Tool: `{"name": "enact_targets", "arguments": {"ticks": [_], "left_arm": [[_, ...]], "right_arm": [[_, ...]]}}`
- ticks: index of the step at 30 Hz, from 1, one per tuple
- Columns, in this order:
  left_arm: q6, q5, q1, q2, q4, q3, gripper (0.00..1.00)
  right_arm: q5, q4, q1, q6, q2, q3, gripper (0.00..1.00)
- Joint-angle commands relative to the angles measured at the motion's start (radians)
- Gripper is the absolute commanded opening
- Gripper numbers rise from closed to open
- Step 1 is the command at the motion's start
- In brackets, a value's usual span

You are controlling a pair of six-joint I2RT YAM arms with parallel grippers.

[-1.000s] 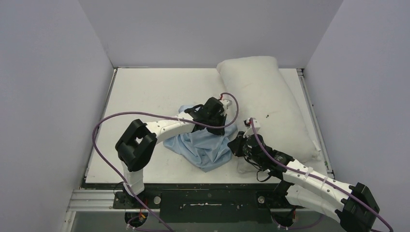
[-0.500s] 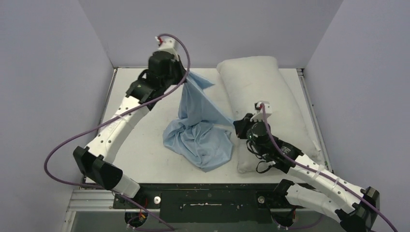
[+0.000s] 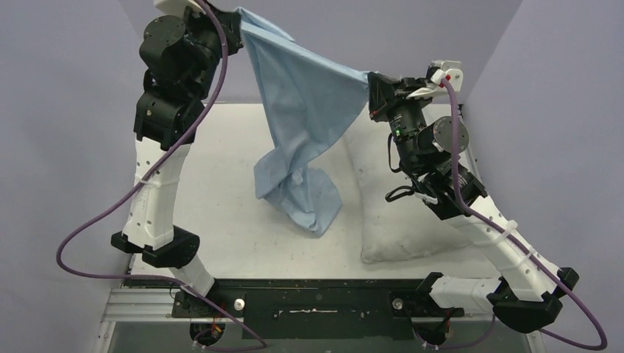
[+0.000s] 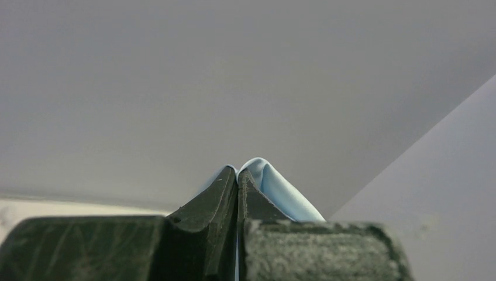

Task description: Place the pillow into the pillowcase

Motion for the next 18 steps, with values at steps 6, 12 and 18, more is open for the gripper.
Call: {"name": "enact_targets", "arguments": {"ticks": [6, 12, 18], "left_arm": [[-0.008, -0.047, 0.024, -0.405, 0.070, -0.780, 0.00], [-0.001, -0.111, 0.053, -0.627, 0.077, -1.206, 0.00], [0.051, -0.195, 0.065, -0.701, 0.033, -1.382, 0.00]], "right_arm": [[-0.419, -0.214, -0.005, 0.127, -0.140, -0.198, 0.00], [-0.814, -0.068, 0.031, 0.349, -0.225, -0.593, 0.00], [-0.674, -0.308, 0.033, 0.230, -0.174, -0.613, 0.31]]}}
